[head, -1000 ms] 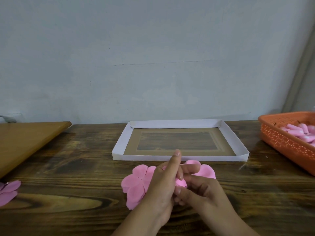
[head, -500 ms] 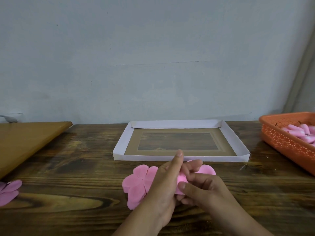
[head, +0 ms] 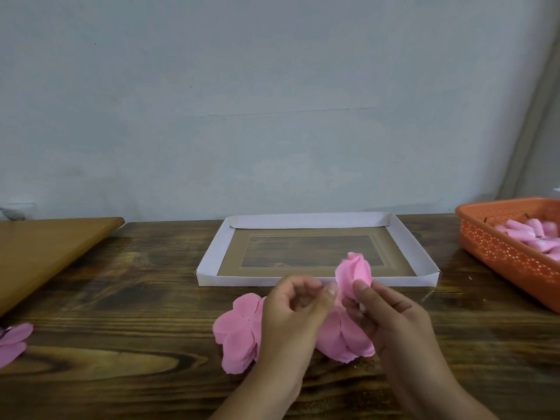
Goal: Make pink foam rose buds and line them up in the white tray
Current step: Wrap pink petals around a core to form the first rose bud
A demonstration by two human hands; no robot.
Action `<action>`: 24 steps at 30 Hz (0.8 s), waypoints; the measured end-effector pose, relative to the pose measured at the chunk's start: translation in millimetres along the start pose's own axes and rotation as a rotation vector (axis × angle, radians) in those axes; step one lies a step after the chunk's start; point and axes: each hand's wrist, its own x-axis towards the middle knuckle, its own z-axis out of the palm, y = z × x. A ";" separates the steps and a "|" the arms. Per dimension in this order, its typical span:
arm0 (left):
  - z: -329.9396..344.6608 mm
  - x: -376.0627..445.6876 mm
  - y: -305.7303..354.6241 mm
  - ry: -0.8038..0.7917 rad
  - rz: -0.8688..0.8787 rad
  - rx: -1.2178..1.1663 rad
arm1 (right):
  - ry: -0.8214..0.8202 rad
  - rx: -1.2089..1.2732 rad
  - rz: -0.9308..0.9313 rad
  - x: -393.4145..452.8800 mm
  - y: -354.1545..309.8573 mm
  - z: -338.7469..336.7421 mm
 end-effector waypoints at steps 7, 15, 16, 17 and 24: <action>4.0 -6.1 0.0 -0.066 0.009 0.047 | -0.015 -0.183 -0.129 -6.2 7.7 7.6; 7.4 -5.9 3.0 -0.061 -0.022 -0.055 | 0.031 -0.427 -0.390 -12.2 16.4 14.1; 7.6 -5.7 2.6 -0.067 -0.013 -0.067 | 0.048 -0.449 -0.411 -11.7 17.5 13.0; 7.9 -5.5 1.8 -0.075 -0.002 -0.078 | 0.064 -0.479 -0.431 -10.7 18.8 11.4; 9.8 -8.2 -1.7 -0.063 -0.042 -0.081 | 0.123 -0.625 -0.494 -8.3 27.4 3.8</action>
